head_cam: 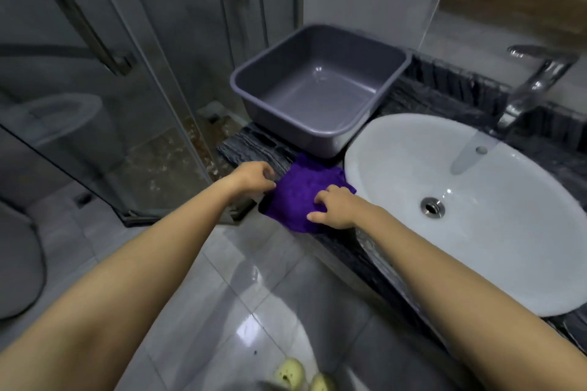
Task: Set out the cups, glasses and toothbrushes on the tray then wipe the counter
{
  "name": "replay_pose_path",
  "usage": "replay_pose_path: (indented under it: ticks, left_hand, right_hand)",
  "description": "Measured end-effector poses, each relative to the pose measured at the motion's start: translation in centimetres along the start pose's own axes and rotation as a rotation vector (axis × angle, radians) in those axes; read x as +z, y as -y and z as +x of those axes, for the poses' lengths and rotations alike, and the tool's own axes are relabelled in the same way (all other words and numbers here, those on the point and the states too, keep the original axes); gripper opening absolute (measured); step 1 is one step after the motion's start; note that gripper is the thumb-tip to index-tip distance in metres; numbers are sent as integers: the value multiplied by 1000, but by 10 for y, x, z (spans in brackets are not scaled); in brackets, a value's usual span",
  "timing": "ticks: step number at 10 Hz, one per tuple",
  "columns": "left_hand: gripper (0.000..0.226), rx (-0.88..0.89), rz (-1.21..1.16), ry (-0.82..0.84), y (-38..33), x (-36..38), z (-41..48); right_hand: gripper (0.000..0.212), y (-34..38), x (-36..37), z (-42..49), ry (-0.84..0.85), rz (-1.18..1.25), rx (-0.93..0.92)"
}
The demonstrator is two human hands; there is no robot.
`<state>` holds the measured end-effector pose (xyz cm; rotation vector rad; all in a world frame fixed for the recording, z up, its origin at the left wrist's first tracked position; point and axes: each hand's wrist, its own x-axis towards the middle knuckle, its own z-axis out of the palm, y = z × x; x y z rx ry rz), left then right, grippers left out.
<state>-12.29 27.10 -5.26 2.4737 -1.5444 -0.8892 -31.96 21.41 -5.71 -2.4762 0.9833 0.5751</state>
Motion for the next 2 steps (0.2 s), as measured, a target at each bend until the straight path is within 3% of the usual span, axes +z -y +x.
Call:
replay_pose_path:
  ticks: [1, 2]
  left_hand:
    - [38, 31, 81, 149, -20, -31, -15]
    - [39, -7, 17, 302, -35, -57, -32]
  right_hand:
    - [62, 10, -44, -9, 229, -85, 8]
    - [70, 17, -79, -19, 391, -37, 61]
